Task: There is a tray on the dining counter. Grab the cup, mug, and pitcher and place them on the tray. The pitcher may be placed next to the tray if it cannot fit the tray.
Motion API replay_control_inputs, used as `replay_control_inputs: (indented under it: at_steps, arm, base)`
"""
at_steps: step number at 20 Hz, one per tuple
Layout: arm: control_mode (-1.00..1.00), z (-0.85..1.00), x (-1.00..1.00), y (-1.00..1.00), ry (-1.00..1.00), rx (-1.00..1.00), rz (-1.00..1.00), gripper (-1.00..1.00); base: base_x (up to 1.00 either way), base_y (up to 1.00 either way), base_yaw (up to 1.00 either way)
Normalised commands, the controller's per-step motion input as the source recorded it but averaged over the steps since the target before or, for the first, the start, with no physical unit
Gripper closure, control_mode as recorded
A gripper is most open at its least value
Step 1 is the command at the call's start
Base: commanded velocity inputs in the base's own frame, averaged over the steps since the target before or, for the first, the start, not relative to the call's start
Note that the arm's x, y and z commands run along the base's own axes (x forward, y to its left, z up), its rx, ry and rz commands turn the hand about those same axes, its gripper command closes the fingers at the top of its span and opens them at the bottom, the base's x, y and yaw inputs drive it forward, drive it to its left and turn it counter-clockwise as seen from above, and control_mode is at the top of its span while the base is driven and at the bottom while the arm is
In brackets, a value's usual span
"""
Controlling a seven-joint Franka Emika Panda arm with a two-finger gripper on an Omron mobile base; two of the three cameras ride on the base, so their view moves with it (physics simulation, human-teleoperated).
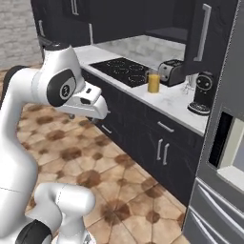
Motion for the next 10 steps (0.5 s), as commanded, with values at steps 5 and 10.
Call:
replay_control_inputs:
  at_steps: [5,10]
  arm:
    - [1.00,0.00,0.00,0.00,0.00,0.00,0.00,-1.00]
    - [1.00,0.00,0.00,0.00,0.00,0.00,0.00,-1.00]
  base:
    - [0.25,0.80,-0.44]
    - [0.32,0.97,-0.45]
